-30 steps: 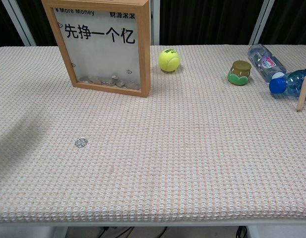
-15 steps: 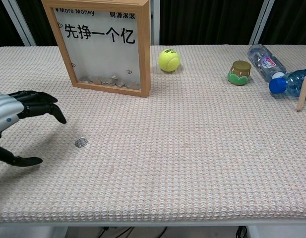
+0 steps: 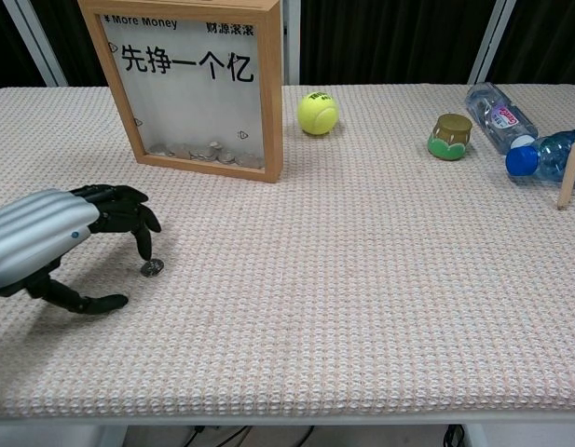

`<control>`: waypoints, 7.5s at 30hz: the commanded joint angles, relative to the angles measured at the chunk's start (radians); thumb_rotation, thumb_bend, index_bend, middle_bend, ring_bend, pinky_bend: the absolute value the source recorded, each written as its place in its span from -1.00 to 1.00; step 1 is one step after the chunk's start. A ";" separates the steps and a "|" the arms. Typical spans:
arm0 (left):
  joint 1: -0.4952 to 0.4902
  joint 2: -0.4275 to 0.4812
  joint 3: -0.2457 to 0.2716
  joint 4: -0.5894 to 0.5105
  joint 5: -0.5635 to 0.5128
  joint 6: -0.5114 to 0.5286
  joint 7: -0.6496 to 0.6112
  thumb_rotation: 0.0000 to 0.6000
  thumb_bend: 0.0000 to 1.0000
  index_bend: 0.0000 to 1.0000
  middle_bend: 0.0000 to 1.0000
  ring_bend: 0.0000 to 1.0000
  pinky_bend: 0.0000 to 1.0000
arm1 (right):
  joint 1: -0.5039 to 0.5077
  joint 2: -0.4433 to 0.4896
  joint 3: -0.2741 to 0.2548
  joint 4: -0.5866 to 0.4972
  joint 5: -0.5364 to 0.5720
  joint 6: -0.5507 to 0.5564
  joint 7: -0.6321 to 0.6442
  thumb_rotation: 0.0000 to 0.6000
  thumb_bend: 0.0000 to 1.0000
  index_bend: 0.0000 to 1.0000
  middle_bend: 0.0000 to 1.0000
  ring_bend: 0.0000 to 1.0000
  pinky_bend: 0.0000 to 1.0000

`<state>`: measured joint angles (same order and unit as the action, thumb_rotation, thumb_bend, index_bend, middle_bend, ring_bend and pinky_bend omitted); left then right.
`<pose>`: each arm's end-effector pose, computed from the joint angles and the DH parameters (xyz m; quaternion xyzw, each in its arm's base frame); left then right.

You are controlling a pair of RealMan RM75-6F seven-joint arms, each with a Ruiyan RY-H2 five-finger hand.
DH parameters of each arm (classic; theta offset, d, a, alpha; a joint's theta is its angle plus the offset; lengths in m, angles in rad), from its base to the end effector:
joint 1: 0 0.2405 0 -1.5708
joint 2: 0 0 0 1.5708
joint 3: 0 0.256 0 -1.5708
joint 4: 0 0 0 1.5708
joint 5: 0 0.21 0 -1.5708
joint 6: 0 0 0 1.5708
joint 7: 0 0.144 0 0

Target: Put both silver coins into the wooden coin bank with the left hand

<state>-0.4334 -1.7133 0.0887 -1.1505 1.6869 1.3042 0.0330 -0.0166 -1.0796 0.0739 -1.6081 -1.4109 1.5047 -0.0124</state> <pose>-0.2271 0.2338 -0.0499 -0.7662 -0.3104 -0.4296 0.3633 -0.3399 -0.1521 0.1838 0.5465 -0.4050 0.3404 0.6492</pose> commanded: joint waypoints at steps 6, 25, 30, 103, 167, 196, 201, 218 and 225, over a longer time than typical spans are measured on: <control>-0.001 -0.006 -0.013 0.000 -0.012 -0.007 0.000 1.00 -0.70 -0.12 -0.55 -0.85 -0.74 | 0.000 0.001 0.002 0.012 0.003 -0.005 0.016 1.00 -0.46 -1.00 -1.00 -1.00 -1.00; -0.002 -0.022 -0.013 0.019 -0.020 -0.030 -0.015 1.00 -0.69 -0.20 -0.55 -0.85 -0.74 | 0.000 -0.002 0.000 0.016 0.005 -0.011 0.016 1.00 -0.45 -1.00 -1.00 -1.00 -1.00; -0.005 -0.021 -0.013 0.016 -0.022 -0.038 -0.016 1.00 -0.69 -0.24 -0.56 -0.86 -0.74 | 0.001 -0.002 0.000 0.015 0.003 -0.012 0.013 1.00 -0.45 -1.00 -1.00 -1.00 -1.00; -0.041 -0.134 -0.040 0.202 0.021 0.043 -0.010 1.00 -0.30 0.04 -0.43 -0.84 -0.75 | -0.005 -0.008 -0.001 0.053 0.012 -0.025 0.049 1.00 -0.45 -1.00 -1.00 -1.00 -1.00; -0.364 0.563 -0.499 -0.615 -0.659 -0.275 0.470 1.00 -0.15 0.26 -0.40 -0.84 -0.73 | -0.003 -0.009 0.014 0.048 0.019 -0.015 0.050 1.00 -0.45 -1.00 -1.00 -1.00 -1.00; -0.552 0.477 -0.417 -0.473 -0.912 -0.365 0.525 1.00 -0.14 0.26 -0.40 -0.84 -0.73 | 0.001 -0.008 0.022 0.062 0.037 -0.030 0.067 1.00 -0.45 -1.00 -1.00 -1.00 -1.00; -0.561 0.469 -0.409 -0.468 -0.910 -0.359 0.512 1.00 -0.14 0.26 -0.40 -0.84 -0.73 | 0.001 -0.009 0.021 0.066 0.041 -0.034 0.071 1.00 -0.45 -1.00 -1.00 -1.00 -1.00; -0.584 0.456 -0.375 -0.447 -0.889 -0.373 0.482 1.00 -0.20 -0.46 -0.44 -0.84 -0.75 | 0.002 -0.012 0.022 0.078 0.047 -0.041 0.081 1.00 -0.45 -1.00 -1.00 -1.00 -1.00; -0.578 0.466 -0.370 -0.459 -0.858 -0.355 0.462 1.00 -0.37 -0.78 -0.47 -0.84 -0.75 | 0.002 -0.011 0.022 0.076 0.043 -0.040 0.082 1.00 -0.45 -1.00 -1.00 -1.00 -1.00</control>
<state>-1.0137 -1.2502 -0.2823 -1.6055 0.8255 0.9451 0.4977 -0.0151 -1.0906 0.0959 -1.5315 -1.3671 1.4650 0.0694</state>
